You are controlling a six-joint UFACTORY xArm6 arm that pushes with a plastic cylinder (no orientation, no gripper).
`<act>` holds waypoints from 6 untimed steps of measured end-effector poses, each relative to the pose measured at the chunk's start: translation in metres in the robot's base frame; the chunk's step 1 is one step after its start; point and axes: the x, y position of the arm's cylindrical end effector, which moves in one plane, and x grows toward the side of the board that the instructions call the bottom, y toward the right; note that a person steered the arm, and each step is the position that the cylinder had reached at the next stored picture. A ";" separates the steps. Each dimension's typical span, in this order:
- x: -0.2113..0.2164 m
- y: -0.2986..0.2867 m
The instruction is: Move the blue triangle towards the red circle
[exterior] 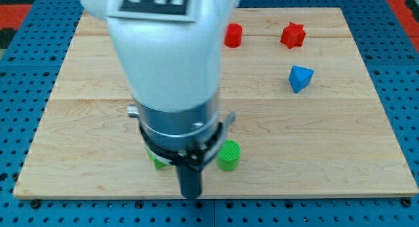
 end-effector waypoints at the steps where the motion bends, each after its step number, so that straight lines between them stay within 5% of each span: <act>1: -0.011 0.102; 2: -0.095 0.223; 3: -0.199 0.283; 4: -0.236 0.249; 6: -0.206 0.126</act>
